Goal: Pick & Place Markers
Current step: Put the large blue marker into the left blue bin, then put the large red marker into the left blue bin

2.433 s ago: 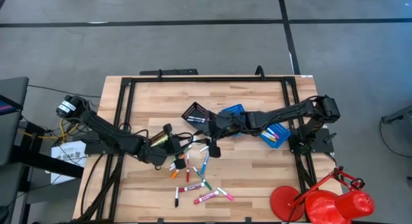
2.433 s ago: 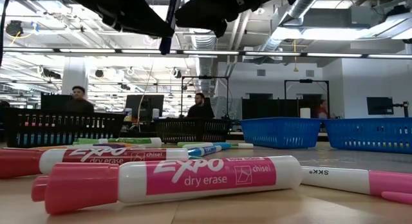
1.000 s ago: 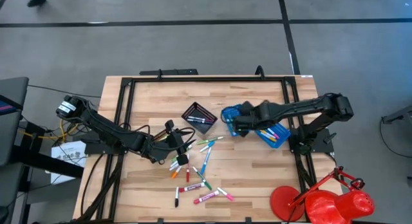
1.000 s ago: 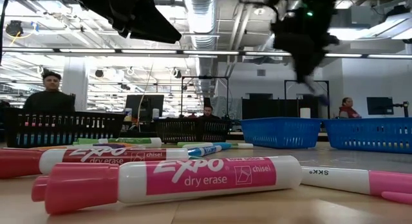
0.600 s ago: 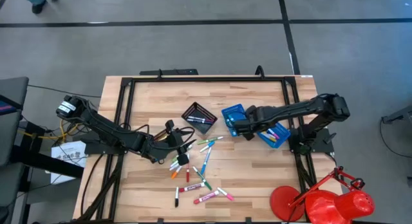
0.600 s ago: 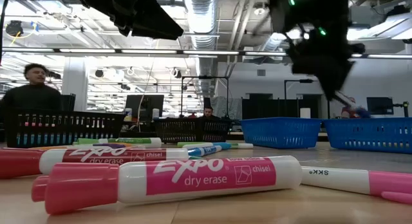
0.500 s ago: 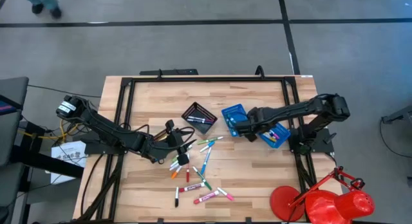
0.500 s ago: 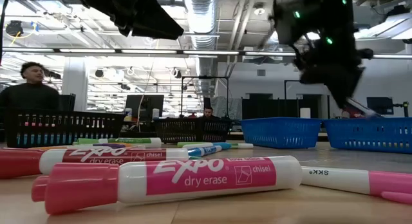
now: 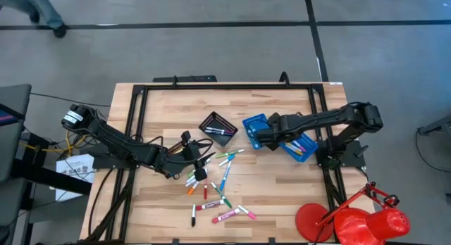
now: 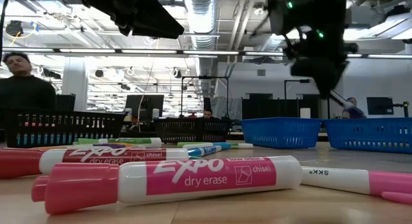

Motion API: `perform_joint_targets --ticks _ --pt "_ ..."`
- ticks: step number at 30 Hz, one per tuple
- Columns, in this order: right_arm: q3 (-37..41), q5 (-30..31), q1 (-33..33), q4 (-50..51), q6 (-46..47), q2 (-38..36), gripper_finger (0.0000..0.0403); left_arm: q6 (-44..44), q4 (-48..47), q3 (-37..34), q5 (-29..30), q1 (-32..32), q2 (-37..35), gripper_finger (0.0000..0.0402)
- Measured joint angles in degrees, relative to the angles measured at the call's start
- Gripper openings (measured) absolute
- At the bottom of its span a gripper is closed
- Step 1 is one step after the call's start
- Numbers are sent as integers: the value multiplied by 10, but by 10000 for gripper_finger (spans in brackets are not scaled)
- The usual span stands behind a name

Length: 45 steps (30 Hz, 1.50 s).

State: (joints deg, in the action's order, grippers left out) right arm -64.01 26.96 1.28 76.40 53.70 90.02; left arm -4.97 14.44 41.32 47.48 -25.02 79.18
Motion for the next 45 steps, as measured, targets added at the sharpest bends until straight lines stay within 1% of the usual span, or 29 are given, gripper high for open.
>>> perform_joint_targets --ticks 3,4,7,11,14,18,20,28,33,36,40,42,45 --pt "-31 43 6 -29 -3 0 68 0 0 0 0 0 0 157" --pt "-37 47 8 -50 -13 0 68 0 1 0 0 0 0 157" --pt "-40 44 11 -145 -93 0 68 0 1 0 -7 2 0 155" --pt "-41 1 6 -259 -182 9 68 0 2 0 -17 18 0 156" --pt "-41 -22 -1 -293 -221 23 68 0 2 0 -17 23 0 157" --pt "-41 -41 -13 -285 -227 48 70 0 3 0 -17 26 0 155" --pt "-41 -45 -19 -280 -228 56 77 0 7 0 -17 26 0 155" --pt "-40 -45 -25 -287 -242 54 143 0 22 -1 -17 25 0 156" --pt "-55 -45 -19 -284 -242 49 168 0 26 -1 -25 23 0 156" --pt "-70 -44 -9 -279 -243 45 173 6 26 -1 -24 23 0 155" --pt "-80 -43 9 -281 -272 44 169 82 19 -1 -22 23 -5 154" --pt "-80 -42 19 -281 -289 43 165 105 4 -1 -21 20 -15 154" --pt "-80 -42 30 -281 -298 43 160 107 -34 -1 -19 19 -50 158"
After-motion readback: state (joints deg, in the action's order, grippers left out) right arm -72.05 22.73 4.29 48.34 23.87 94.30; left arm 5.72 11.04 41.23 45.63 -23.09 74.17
